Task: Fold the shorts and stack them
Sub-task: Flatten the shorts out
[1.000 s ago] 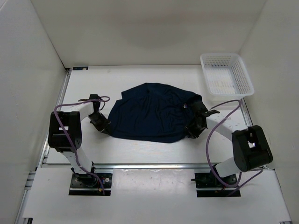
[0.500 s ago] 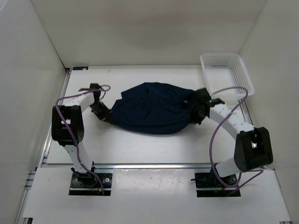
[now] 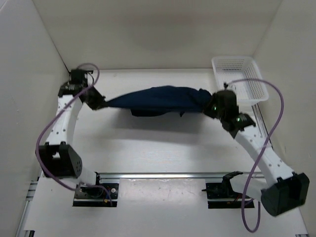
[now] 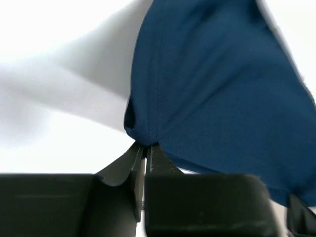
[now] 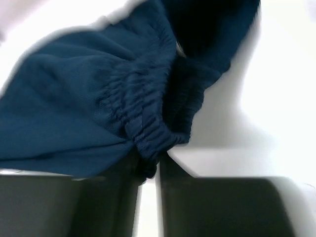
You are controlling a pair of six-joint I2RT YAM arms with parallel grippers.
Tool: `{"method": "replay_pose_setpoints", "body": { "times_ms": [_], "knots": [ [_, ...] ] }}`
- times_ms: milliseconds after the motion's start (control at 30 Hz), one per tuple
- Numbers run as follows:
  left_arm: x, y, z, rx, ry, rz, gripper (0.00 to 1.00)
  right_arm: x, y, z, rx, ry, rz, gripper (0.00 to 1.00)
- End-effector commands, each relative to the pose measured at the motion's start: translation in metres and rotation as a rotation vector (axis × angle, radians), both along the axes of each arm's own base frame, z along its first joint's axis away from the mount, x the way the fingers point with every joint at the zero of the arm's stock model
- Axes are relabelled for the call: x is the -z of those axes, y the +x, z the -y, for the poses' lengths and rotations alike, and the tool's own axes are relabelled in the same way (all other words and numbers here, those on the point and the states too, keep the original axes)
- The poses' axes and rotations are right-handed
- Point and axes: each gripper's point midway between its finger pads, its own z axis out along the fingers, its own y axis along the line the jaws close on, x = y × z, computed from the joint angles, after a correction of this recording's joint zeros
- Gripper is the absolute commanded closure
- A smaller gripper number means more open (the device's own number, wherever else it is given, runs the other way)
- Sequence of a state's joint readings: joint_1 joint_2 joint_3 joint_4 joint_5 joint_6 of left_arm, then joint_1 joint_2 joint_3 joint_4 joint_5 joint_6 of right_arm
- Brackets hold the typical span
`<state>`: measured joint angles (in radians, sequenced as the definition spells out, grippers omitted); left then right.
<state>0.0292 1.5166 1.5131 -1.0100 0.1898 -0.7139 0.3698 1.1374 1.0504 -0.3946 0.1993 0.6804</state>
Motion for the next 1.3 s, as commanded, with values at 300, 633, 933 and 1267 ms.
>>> {"method": "replay_pose_setpoints", "body": {
  "times_ms": [300, 633, 933, 1267],
  "knots": [
    [0.143, -0.095, 0.009, 0.065, 0.013, -0.368, 0.37, 0.164, -0.137, 0.041, 0.254, 0.083, -0.446, 0.16],
    [0.169, -0.096, 0.001, 0.022, 0.052, -0.428, 0.0, 0.161, -0.106, -0.008, 0.163, 0.238, -0.527, 0.16],
    [0.201, -0.082, 0.008, 0.027, 0.041, -0.511, 0.11, 0.178, -0.082, -0.016, 0.181, 0.21, -0.609, 0.19],
    [0.201, -0.057, 0.016, 0.026, 0.016, -0.482, 0.9, 0.201, -0.067, -0.011, 0.206, 0.167, -0.577, 0.7]
  ]
}}
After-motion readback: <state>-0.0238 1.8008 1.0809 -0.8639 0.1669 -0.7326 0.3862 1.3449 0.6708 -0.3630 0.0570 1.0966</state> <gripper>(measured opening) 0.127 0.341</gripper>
